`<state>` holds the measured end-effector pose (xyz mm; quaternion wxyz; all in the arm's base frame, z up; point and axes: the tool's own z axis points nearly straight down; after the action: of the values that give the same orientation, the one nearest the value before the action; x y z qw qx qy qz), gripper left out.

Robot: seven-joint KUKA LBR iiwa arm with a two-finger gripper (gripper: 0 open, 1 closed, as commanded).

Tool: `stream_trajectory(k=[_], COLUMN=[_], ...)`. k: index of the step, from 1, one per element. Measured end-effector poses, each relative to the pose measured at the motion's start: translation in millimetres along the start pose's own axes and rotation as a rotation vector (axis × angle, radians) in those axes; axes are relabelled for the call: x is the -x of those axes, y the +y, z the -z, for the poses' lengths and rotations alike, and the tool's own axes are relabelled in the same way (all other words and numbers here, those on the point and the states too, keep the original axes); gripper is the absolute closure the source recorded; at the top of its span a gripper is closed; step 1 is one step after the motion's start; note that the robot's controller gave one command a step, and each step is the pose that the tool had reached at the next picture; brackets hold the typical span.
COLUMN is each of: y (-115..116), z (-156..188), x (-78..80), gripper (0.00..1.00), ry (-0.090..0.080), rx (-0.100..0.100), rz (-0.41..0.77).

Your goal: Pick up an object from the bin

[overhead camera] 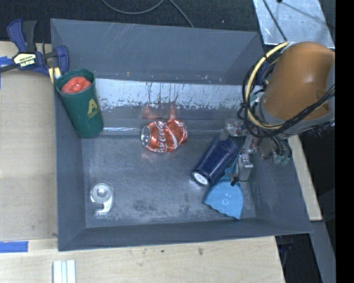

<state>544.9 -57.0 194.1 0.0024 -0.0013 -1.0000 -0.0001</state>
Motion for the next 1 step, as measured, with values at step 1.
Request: stream_trajectory(k=[1], y=[0.2], z=[4.8], x=[1.4], gripper=[0.0], ry=[-0.009], rx=[-0.001], rz=[0.001])
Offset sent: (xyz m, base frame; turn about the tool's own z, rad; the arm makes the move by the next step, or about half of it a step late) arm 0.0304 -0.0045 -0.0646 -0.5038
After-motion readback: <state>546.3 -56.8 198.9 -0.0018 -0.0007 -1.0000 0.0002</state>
